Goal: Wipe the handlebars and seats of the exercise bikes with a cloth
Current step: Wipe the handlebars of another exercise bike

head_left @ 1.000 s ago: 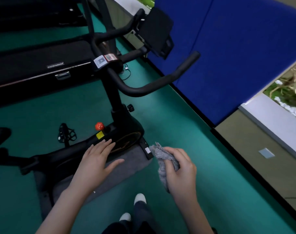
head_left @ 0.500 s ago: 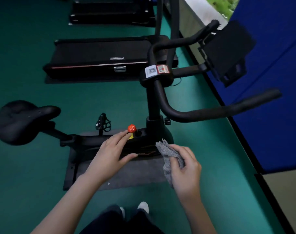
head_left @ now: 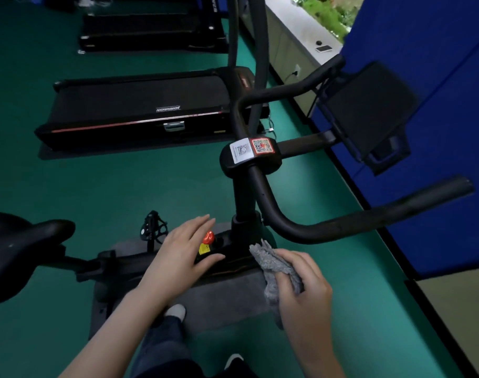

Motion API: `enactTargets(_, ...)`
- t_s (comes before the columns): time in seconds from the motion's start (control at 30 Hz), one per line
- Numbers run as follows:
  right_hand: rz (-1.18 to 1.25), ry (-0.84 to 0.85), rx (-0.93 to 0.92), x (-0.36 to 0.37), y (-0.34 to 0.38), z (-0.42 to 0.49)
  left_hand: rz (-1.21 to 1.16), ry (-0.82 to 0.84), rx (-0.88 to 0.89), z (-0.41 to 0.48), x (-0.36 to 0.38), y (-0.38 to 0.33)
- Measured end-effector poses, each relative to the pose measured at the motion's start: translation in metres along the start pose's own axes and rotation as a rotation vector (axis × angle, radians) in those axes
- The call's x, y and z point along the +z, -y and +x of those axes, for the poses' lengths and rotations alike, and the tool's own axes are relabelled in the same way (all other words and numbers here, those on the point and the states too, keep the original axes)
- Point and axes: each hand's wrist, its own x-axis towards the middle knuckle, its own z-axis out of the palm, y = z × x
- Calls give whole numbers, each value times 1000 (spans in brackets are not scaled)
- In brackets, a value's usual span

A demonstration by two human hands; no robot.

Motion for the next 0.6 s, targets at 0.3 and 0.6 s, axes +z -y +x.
enactTargets(0.3,-115,-315,66,82,54,34,-45,3,347,81,-46,62)
enactTargets(0.6,-439,-636,107,99,71,86,-98,2,698,173,-64,53)
